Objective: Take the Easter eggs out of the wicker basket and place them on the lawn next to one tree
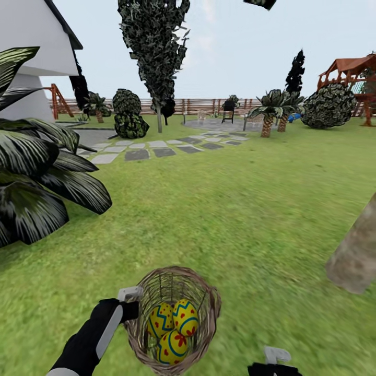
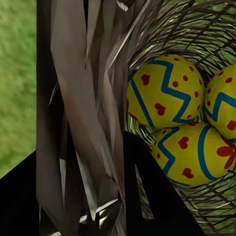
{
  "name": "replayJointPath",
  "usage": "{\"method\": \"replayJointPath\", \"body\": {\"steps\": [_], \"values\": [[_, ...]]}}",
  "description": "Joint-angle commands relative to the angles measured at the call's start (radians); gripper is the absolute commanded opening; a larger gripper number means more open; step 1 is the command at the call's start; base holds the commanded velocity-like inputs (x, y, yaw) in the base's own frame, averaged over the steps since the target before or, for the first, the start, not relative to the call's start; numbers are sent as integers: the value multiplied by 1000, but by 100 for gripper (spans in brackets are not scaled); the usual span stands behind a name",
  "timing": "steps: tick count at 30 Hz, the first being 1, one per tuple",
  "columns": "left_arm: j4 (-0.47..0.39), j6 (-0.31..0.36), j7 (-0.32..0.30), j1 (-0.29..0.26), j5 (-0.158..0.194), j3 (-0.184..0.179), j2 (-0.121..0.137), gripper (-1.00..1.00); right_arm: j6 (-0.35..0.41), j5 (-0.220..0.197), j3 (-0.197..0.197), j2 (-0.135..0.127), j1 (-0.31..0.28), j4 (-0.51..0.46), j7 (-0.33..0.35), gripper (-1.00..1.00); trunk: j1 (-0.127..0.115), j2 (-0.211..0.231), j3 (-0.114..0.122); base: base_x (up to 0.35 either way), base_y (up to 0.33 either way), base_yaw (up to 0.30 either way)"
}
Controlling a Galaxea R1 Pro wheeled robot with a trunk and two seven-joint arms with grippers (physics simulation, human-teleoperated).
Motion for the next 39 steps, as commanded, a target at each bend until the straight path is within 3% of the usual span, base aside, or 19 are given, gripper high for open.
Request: {"method": "replayJointPath", "body": {"steps": [1, 12, 15, 17, 22, 25, 27, 39], "values": [[-1, 2, 10, 0, 15, -3, -1, -100, 6, 6, -8, 3, 0, -2, 4, 100, 0, -1, 0, 0, 0, -274], [0, 2, 10, 0, 13, -3, -2, -100, 7, -34, -14, 4, 5, 24, 2, 100, 0, -1, 7, 0, 0, -277], [-1, 2, 12, 0, 11, -4, -1, -100, 8, -33, -91, 8, 6, 43, -2, 100, 0, -1, 4, 0, 0, -259], [-1, 3, 13, 0, 10, -4, -1, -100, 8, -33, -108, 8, 6, 51, -2, 100, 0, -1, 2, 0, 0, -247], [0, 3, 11, 0, 12, -6, -1, -100, 9, -33, -113, 2, 6, 52, -2, 100, 0, -1, -2, 0, 0, -246], [0, 6, 9, 0, 14, -58, -5, -100, 10, -33, -113, 1, 6, 52, -2, 100, 0, -1, -5, 0, 0, -246], [-1, 8, 10, 0, 16, -73, -15, -100, 10, -33, -112, 1, 6, 51, -2, 100, 0, -1, -7, 0, 0, -246], [0, 8, 10, 1, 18, -75, -26, -100, 6, -28, -109, 5, 6, 50, -1, 100, 0, -1, -12, 0, 0, -223]]}}
